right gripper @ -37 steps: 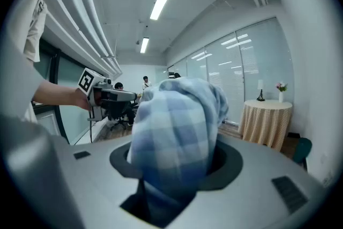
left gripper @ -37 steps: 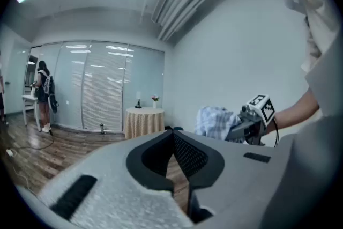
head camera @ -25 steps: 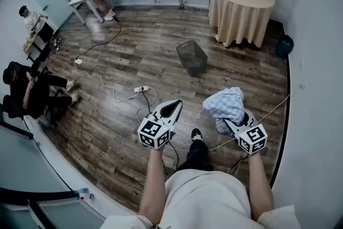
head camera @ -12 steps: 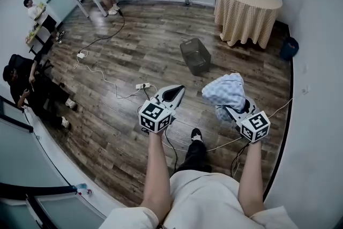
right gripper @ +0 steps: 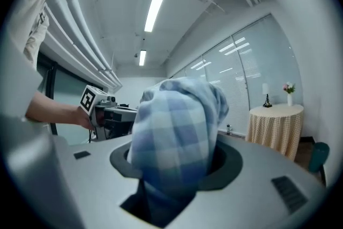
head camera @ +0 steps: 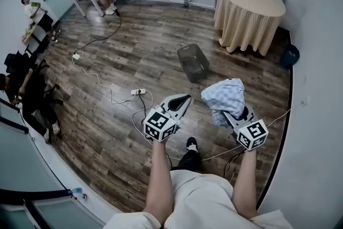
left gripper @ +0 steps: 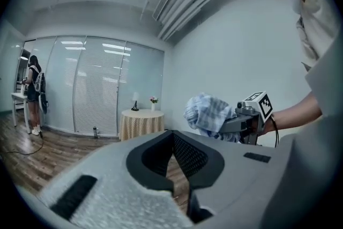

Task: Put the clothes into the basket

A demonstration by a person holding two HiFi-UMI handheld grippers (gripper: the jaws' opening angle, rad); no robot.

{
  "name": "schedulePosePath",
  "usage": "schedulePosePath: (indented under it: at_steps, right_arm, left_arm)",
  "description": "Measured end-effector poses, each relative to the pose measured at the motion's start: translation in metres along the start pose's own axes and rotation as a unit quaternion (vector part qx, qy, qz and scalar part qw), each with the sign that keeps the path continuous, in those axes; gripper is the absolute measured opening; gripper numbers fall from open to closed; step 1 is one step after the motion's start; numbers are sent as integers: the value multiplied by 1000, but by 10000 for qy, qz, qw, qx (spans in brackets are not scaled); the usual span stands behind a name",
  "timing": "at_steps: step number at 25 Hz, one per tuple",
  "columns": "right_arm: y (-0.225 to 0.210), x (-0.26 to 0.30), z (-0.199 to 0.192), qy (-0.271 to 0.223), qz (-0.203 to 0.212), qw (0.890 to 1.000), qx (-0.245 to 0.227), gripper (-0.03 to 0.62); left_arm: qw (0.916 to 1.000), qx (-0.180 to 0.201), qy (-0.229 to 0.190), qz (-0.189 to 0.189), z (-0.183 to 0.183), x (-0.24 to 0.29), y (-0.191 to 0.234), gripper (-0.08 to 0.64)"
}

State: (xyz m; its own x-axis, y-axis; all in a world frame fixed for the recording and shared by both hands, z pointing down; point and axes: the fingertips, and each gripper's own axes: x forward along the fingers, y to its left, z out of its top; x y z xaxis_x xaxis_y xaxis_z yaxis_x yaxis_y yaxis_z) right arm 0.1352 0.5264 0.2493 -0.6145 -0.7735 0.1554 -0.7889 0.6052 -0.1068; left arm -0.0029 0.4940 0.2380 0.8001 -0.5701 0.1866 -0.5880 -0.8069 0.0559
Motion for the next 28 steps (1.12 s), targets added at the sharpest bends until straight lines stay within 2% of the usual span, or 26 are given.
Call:
schedulePosePath:
  at_steps: [3, 5, 9, 14, 17, 21, 24, 28]
  right_arm:
    - [-14, 16, 0, 206, 34, 9996, -179, 222]
    - [-25, 27, 1, 231, -26, 9996, -157, 222]
    - [-38, 49, 0, 252, -24, 9996, -84, 222]
    - [-60, 81, -3, 322, -124, 9994, 67, 222]
    - [-68, 95, 0, 362, -229, 9991, -34, 222]
    - [-78, 103, -6, 408, -363, 9985, 25, 222]
    - [-85, 107, -8, 343, -509, 9978, 232, 222]
    - [-87, 113, -12, 475, -509, 9974, 166, 222]
  left_arm:
    - [9998, -96, -72, 145, 8, 13, 25, 12]
    - [9998, -33, -88, 167, 15, 22, 38, 12]
    - [9993, 213, 182, 238, 6, 42, 63, 12]
    - [9997, 149, 196, 40, 6, 67, 87, 12]
    - [9997, 173, 147, -42, 13, 77, 98, 12]
    - [9991, 236, 330, -117, 6, 81, 111, 12]
    - [9997, 50, 237, -56, 4, 77, 124, 12]
    - [9995, -201, 253, 44, -9, 69, 134, 12]
